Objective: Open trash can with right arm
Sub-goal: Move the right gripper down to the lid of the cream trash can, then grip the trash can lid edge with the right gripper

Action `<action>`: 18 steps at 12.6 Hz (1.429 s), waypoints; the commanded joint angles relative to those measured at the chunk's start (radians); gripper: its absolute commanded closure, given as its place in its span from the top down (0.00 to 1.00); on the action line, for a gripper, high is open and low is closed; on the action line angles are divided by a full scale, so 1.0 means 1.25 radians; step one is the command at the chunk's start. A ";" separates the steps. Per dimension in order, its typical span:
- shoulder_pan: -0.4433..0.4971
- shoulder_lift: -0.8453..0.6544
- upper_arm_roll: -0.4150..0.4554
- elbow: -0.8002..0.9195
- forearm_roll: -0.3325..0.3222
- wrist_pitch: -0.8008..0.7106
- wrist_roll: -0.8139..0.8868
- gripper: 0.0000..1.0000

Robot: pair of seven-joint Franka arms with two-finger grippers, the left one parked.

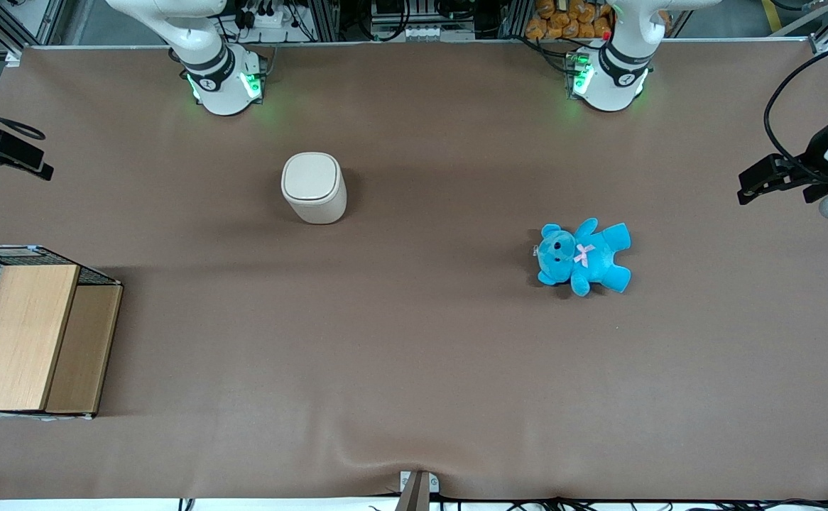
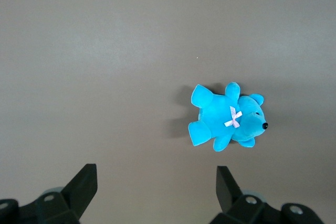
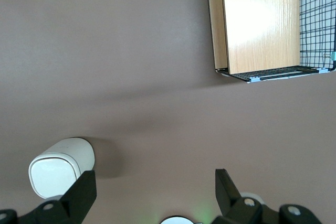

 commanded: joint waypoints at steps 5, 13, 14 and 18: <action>0.046 0.031 0.008 0.050 0.039 -0.057 0.017 1.00; 0.439 0.067 0.009 -0.130 0.070 -0.046 0.221 0.00; 0.459 0.067 0.009 -0.175 0.070 -0.012 0.235 0.00; 0.498 0.078 0.009 -0.350 0.072 0.149 0.273 0.00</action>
